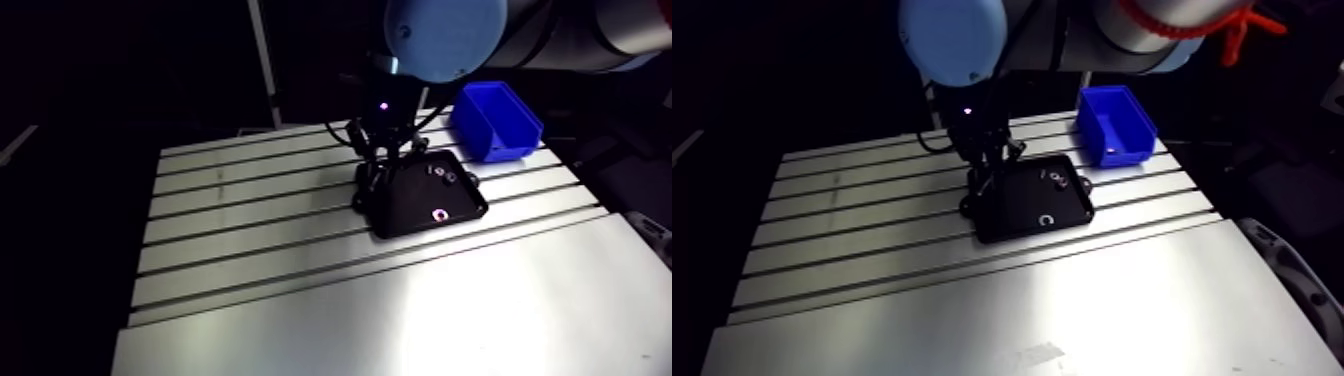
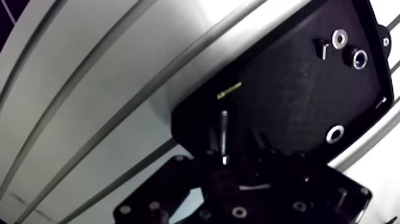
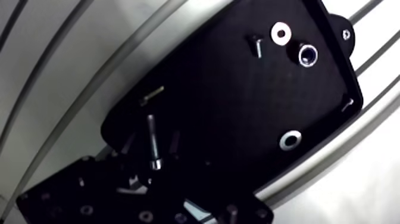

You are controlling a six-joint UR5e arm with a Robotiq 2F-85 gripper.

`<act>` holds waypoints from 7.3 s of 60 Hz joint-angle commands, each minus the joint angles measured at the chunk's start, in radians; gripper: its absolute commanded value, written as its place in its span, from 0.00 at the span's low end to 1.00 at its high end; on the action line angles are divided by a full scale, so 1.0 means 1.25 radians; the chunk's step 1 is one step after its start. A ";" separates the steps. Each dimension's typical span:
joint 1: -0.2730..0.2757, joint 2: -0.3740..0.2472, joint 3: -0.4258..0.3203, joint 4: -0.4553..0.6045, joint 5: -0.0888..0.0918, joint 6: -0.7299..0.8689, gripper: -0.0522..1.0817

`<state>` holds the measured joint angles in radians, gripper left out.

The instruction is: Pick up the M10 bolt from the tray and put it into the blue bin.

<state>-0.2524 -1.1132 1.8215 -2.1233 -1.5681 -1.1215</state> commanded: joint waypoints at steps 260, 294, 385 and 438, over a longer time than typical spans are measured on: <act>-0.151 -0.175 -0.146 0.234 -0.022 -1.611 0.99; -0.208 -0.054 -0.248 0.191 -0.043 -1.949 0.99; -0.244 0.152 -0.313 0.057 -0.075 -1.979 0.99; -0.242 0.186 -0.298 0.023 -0.080 -1.982 0.97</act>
<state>-0.5554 -0.8875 1.4465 -2.0872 -1.6678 -3.5974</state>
